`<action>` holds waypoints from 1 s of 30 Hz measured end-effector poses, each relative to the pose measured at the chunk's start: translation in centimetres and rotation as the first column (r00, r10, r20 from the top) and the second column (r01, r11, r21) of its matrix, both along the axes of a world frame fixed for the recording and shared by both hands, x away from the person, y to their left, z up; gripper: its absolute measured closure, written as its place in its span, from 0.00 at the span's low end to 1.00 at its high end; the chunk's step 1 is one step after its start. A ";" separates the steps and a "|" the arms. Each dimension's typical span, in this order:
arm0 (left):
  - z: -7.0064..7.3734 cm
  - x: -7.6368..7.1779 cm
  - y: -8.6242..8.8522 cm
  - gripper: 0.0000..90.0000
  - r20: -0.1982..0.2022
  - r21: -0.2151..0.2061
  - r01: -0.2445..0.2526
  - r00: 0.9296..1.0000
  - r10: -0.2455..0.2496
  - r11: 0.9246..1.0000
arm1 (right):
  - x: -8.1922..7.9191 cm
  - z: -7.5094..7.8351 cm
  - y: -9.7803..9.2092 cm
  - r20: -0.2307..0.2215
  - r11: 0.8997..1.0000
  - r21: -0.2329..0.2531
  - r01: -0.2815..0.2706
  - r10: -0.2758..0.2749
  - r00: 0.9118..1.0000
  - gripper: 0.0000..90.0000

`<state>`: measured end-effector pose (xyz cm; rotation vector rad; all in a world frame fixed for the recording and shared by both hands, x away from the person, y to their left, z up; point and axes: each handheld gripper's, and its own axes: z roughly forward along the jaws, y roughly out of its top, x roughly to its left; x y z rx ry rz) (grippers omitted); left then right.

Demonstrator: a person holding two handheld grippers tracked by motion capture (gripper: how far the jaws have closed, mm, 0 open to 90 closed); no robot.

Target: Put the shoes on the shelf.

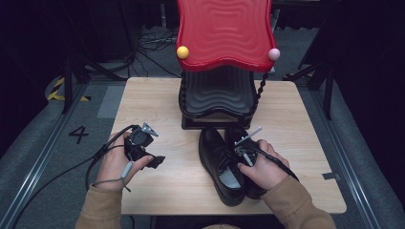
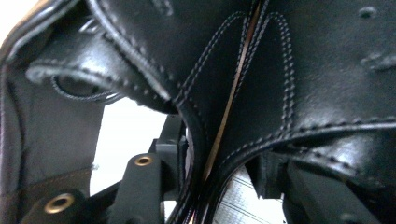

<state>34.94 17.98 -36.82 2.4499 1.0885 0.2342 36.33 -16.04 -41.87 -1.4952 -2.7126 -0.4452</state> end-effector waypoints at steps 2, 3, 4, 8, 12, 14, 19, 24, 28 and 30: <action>-0.1 0.0 0.1 0.25 0.001 -0.018 -0.014 1.000 0.014 1.000 | 0.3 0.0 0.3 -0.015 0.999 -0.025 0.023 -0.024 1.000 0.78; -0.1 0.0 0.1 0.25 0.006 -0.021 -0.020 1.000 0.020 1.000 | 0.3 0.1 0.4 -0.020 0.999 -0.034 0.022 -0.023 1.000 0.79; -0.1 -0.1 0.2 0.25 0.007 -0.014 -0.025 1.000 0.025 1.000 | 0.4 0.1 0.6 -0.027 0.999 -0.043 0.028 -0.029 0.999 0.80; -0.2 -0.4 0.3 0.29 0.006 0.024 -0.035 0.999 0.035 0.999 | 0.5 0.1 0.9 -0.030 0.997 -0.069 0.017 -0.019 0.999 0.83; -0.3 -0.6 0.4 0.29 0.039 0.037 -0.049 0.998 0.048 0.998 | 0.5 0.2 1.0 -0.041 0.997 -0.073 0.039 -0.042 0.998 0.86; -0.3 -0.6 0.4 0.29 0.031 0.035 -0.060 0.998 0.059 0.998 | 0.9 0.2 0.6 -0.069 0.996 -0.058 0.068 -0.072 0.995 0.88; -0.2 -0.4 0.3 0.29 0.020 0.027 -0.061 0.998 0.060 0.998 | 1.0 0.2 0.7 -0.073 0.995 -0.070 0.074 -0.080 0.994 0.90; -0.2 -0.1 0.2 0.29 0.024 0.023 -0.062 0.998 0.061 0.998 | 1.0 0.3 0.2 -0.070 0.994 -0.067 0.081 -0.085 0.994 0.91; -0.2 0.0 0.2 0.28 0.028 0.032 -0.059 0.998 0.058 0.998 | 1.0 0.5 -0.4 -0.070 0.995 -0.054 0.086 -0.090 0.993 0.92; -0.2 0.0 0.2 0.28 0.028 0.031 -0.058 0.998 0.057 0.998 | 1.0 0.6 -0.6 -0.078 0.995 -0.048 0.086 -0.090 0.993 0.92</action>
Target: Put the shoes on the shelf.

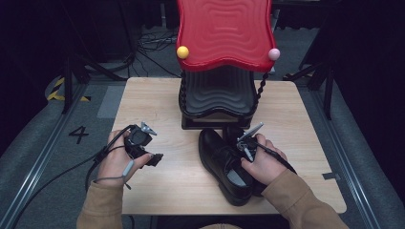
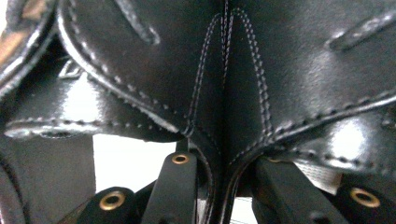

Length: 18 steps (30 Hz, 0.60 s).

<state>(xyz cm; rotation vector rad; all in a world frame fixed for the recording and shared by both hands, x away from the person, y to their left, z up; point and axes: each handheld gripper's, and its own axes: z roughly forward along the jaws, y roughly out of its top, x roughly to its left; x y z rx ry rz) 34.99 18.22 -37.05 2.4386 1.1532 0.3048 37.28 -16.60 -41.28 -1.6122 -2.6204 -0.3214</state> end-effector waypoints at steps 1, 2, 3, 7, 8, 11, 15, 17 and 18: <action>0.0 0.0 0.0 0.28 -0.001 0.000 0.001 1.000 -0.001 1.000 | -0.1 0.1 -0.1 -0.005 1.000 0.007 -0.002 0.002 1.000 0.91; 0.0 0.0 0.0 0.28 0.002 -0.003 -0.005 1.000 0.005 1.000 | -0.3 0.3 -0.1 -0.011 1.000 0.012 -0.002 0.002 1.000 0.91; 0.1 0.0 0.1 0.28 0.003 0.000 -0.006 1.000 0.006 1.000 | -0.5 0.4 -0.1 -0.009 1.000 0.018 -0.009 0.009 1.000 0.91; 0.2 -0.1 0.2 0.27 0.004 -0.008 -0.008 1.000 0.008 1.000 | -1.1 1.6 -0.5 -0.007 0.999 0.037 -0.008 0.008 1.000 0.91; 0.2 -0.1 0.2 0.27 0.000 -0.010 -0.009 1.000 0.009 1.000 | -1.2 1.9 -0.6 -0.004 0.999 0.041 -0.005 0.005 1.000 0.91; 0.4 -0.1 0.3 0.24 0.001 -0.004 -0.018 1.000 0.018 1.000 | -1.4 3.1 -1.0 -0.003 0.999 0.047 0.003 -0.003 1.000 0.91; 0.5 0.2 0.7 0.23 -0.034 0.006 -0.004 0.999 0.004 1.000 | -1.7 4.7 -1.6 0.010 0.998 0.055 0.014 -0.015 1.000 0.91; 0.5 0.3 0.8 0.23 -0.055 -0.004 0.007 0.998 -0.008 1.000 | -1.8 5.7 -1.9 0.013 0.998 0.062 0.021 -0.022 1.000 0.91; 0.5 0.2 0.8 0.23 -0.060 -0.010 0.007 0.998 -0.008 1.000 | -1.9 6.0 -2.0 0.015 0.998 0.065 0.018 -0.019 1.000 0.91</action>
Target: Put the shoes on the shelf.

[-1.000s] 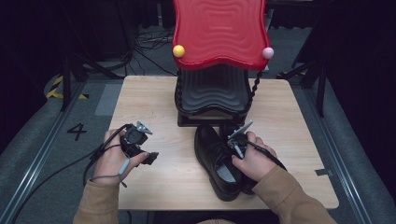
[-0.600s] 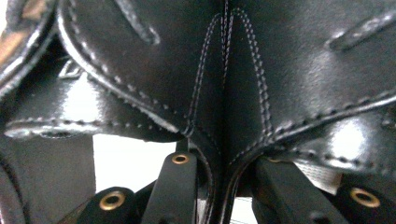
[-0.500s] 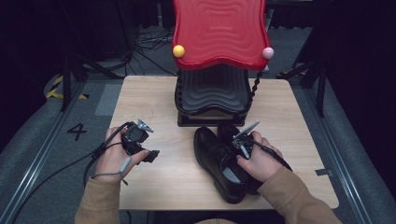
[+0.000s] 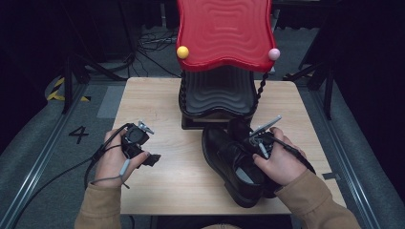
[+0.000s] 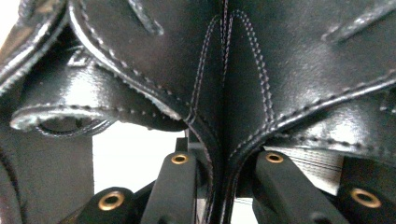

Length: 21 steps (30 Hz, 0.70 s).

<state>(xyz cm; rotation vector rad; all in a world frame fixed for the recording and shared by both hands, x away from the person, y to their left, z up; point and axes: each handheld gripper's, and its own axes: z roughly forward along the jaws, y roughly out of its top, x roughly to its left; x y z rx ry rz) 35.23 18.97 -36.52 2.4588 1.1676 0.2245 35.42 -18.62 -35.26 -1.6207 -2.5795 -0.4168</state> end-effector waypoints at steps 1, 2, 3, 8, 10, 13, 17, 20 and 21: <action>0.0 0.0 0.0 0.23 0.001 0.000 0.000 1.000 0.000 1.000 | 0.0 0.4 -0.2 0.000 1.000 0.007 -0.005 0.005 1.000 0.91; 0.0 0.0 0.0 0.23 0.004 0.001 0.000 1.000 0.000 1.000 | -0.1 0.8 -0.3 0.001 1.000 0.018 -0.008 0.008 1.000 0.91; 0.0 0.0 0.0 0.23 0.003 0.002 -0.001 1.000 0.001 1.000 | -0.2 1.3 -0.5 0.003 1.000 0.019 -0.011 0.011 1.000 0.91; 0.0 0.0 0.1 0.23 0.000 0.003 -0.001 1.000 0.001 1.000 | -0.6 3.2 -1.0 0.013 1.000 0.021 -0.016 0.016 1.000 0.91; 0.1 0.0 0.1 0.23 -0.001 0.005 -0.001 1.000 0.001 1.000 | -0.8 4.2 -1.2 0.028 0.999 0.023 -0.022 0.021 0.999 0.91; 0.0 0.0 0.1 0.23 -0.001 0.006 -0.001 1.000 0.001 1.000 | -1.0 5.6 -1.5 0.036 0.999 0.028 -0.022 0.021 0.999 0.91; 0.0 0.0 0.0 0.23 -0.005 0.012 0.004 1.000 -0.003 1.000 | -1.1 7.1 -1.8 0.044 0.999 0.035 -0.029 0.027 0.999 0.91; 0.0 -0.1 0.0 0.23 -0.008 0.019 0.004 1.000 -0.004 1.000 | -1.3 8.1 -1.9 0.053 0.999 0.036 -0.029 0.028 0.998 0.91; 0.0 -0.1 0.0 0.23 -0.008 0.019 0.004 1.000 -0.004 1.000 | -1.3 8.4 -2.0 0.058 0.999 0.037 -0.034 0.032 0.998 0.91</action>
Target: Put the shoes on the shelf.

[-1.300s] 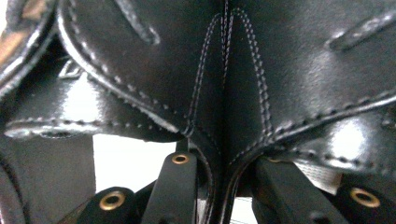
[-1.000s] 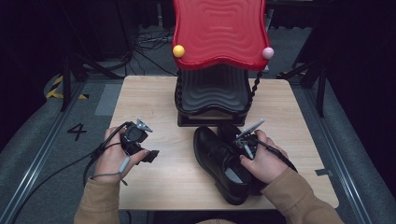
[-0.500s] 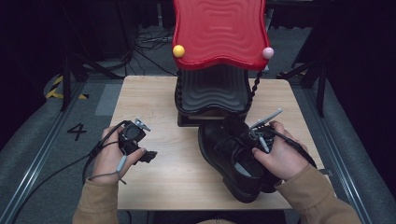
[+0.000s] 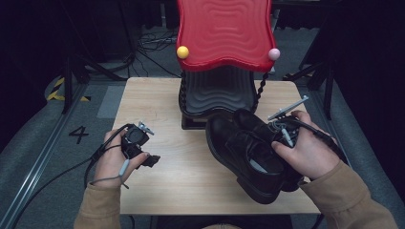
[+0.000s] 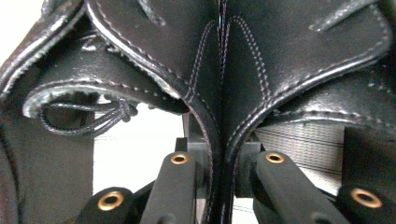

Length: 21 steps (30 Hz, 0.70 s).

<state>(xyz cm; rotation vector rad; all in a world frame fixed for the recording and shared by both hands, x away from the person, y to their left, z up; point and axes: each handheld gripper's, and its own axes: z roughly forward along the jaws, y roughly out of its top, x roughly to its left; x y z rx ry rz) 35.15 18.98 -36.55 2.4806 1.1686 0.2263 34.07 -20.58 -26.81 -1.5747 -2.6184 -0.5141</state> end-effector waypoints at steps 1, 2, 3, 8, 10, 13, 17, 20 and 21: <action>0.0 0.0 0.0 0.23 0.002 -0.002 0.002 1.000 -0.002 1.000 | -0.1 0.5 0.0 0.007 1.000 0.005 0.001 -0.001 1.000 0.91; 0.0 0.0 0.1 0.23 0.003 -0.001 0.003 1.000 -0.003 1.000 | -0.2 0.9 0.0 0.011 1.000 0.007 -0.001 0.000 1.000 0.91; 0.1 0.0 0.1 0.23 0.007 0.005 0.004 1.000 -0.004 1.000 | -0.2 1.1 0.0 0.013 1.000 0.008 -0.002 0.001 1.000 0.91; 0.1 0.0 0.2 0.23 0.007 0.005 0.005 1.000 -0.005 1.000 | -0.2 2.9 0.1 0.039 1.000 0.008 -0.012 0.011 0.999 0.91; 0.1 0.0 0.3 0.23 0.008 0.006 0.004 1.000 -0.004 1.000 | -0.2 3.7 0.1 0.044 1.000 0.007 -0.012 0.012 0.999 0.91; -0.1 -0.1 0.3 0.23 0.003 0.004 -0.011 1.000 0.011 1.000 | -0.2 4.7 0.1 0.056 1.000 0.004 -0.013 0.013 0.998 0.91; -0.2 -0.1 0.5 0.23 0.009 0.014 -0.003 1.000 0.003 1.000 | -0.2 5.8 0.0 0.068 1.000 0.004 -0.019 0.019 0.998 0.91; -0.3 -0.3 0.7 0.23 0.006 0.013 -0.008 1.000 0.008 1.000 | -0.2 7.4 -0.1 0.077 1.000 0.011 -0.028 0.027 0.997 0.91; -0.3 -0.4 0.8 0.23 0.005 0.013 -0.012 1.000 0.012 1.000 | -0.3 7.9 -0.1 0.082 0.999 0.010 -0.031 0.030 0.996 0.91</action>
